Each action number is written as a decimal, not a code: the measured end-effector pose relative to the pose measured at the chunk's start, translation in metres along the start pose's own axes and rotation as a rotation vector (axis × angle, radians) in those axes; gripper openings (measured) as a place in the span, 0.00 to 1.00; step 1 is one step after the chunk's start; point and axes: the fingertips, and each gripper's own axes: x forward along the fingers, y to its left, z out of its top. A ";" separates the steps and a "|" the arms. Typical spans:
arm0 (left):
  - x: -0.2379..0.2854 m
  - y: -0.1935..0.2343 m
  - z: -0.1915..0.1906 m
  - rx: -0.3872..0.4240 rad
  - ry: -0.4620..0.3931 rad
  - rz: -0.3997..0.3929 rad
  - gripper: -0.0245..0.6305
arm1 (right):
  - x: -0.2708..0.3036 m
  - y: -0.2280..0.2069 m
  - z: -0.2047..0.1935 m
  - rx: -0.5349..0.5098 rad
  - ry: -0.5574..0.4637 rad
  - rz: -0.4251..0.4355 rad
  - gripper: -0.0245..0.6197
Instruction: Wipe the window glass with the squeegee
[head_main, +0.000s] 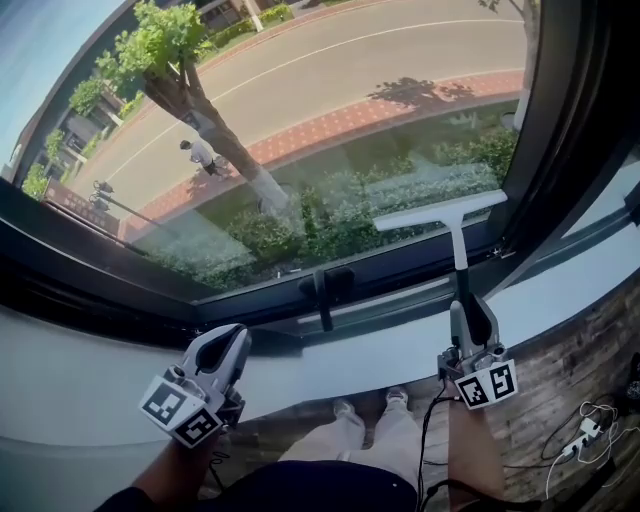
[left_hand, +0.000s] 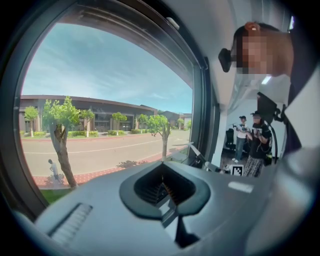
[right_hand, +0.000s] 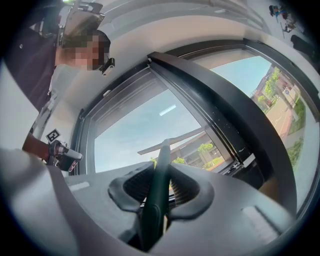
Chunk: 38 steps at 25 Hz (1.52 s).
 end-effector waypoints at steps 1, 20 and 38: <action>0.000 -0.001 0.000 -0.004 0.002 0.002 0.04 | -0.002 -0.002 -0.003 0.000 0.009 -0.003 0.20; 0.003 -0.013 0.001 -0.073 -0.048 0.041 0.04 | -0.031 -0.042 -0.075 0.083 0.250 -0.061 0.20; -0.046 0.047 0.014 -0.149 -0.232 -0.020 0.04 | 0.024 0.100 0.088 -0.121 -0.017 0.089 0.20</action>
